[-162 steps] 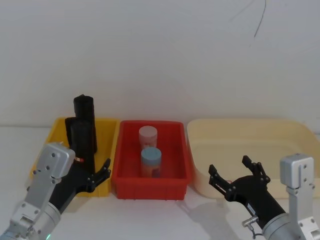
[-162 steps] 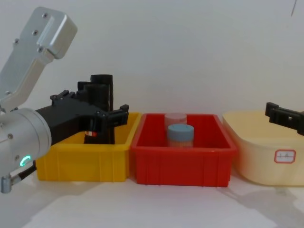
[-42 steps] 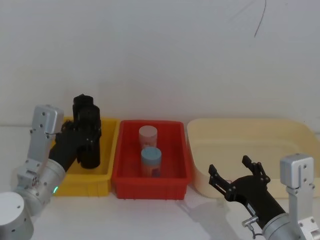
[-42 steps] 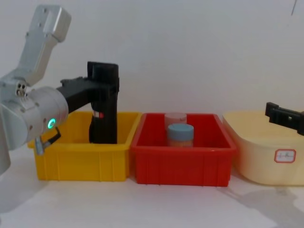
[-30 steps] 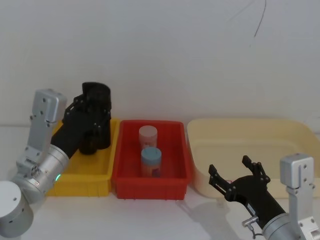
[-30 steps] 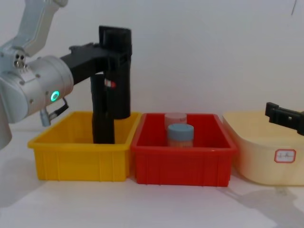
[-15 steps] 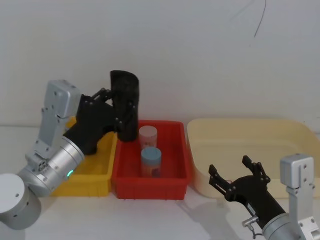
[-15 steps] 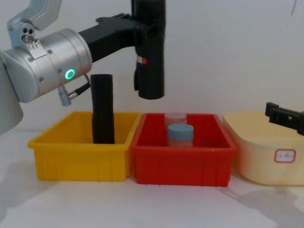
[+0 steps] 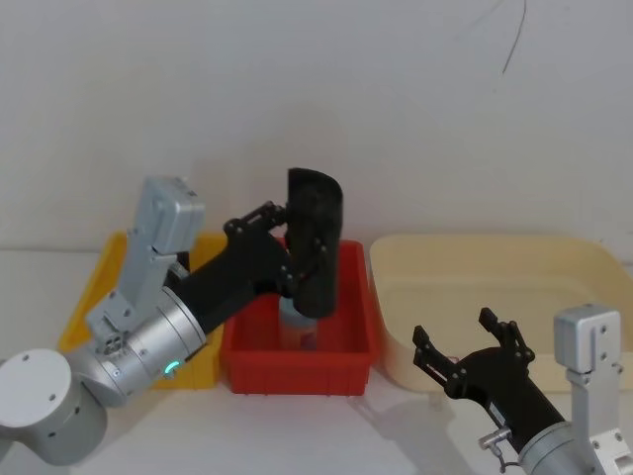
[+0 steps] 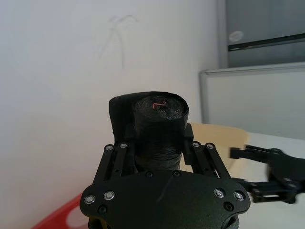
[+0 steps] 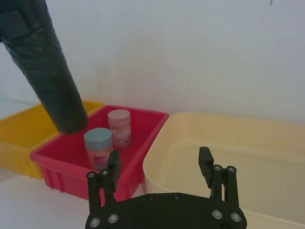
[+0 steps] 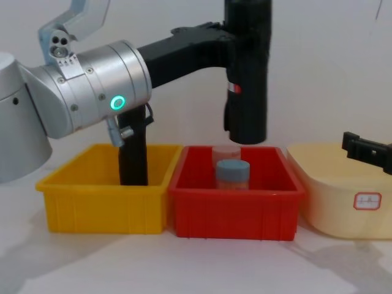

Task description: Pick up the garbage bag with the one hand and transfer it to the other hand.

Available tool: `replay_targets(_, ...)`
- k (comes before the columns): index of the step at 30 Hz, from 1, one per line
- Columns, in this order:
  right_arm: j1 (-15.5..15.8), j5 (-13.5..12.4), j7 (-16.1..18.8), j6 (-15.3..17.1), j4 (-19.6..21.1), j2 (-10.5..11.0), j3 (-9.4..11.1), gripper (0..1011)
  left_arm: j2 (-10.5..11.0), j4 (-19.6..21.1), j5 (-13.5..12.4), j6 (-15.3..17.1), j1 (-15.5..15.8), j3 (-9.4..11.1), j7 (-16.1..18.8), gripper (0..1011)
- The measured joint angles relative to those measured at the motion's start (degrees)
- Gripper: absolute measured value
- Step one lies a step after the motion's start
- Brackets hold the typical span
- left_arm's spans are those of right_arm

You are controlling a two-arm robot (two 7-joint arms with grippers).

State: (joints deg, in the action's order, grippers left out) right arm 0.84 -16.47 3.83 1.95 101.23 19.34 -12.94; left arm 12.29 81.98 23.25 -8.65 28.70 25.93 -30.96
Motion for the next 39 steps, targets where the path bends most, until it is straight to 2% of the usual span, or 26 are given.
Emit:
replay_targets(10, 0.0, 0.0, 0.0, 0.0, 0.0, 0.0, 0.0, 1000, 0.23, 0.36, 2.08, 1.65, -0.47, 1.83, -2.65, 524)
replay_targets(26, 0.1, 0.01, 0.4, -0.02, 0.23, 0.2, 0.06, 1000, 0.38, -0.1, 3.13, 2.21, -0.4, 2.75, -3.16, 524)
replay_targets(39, 0.03, -1.04, 5.89, 0.2, 1.73, 2.47, -0.44, 1000, 0.44, -0.29, 3.41, 2.36, -0.34, 3.0, -3.26, 524)
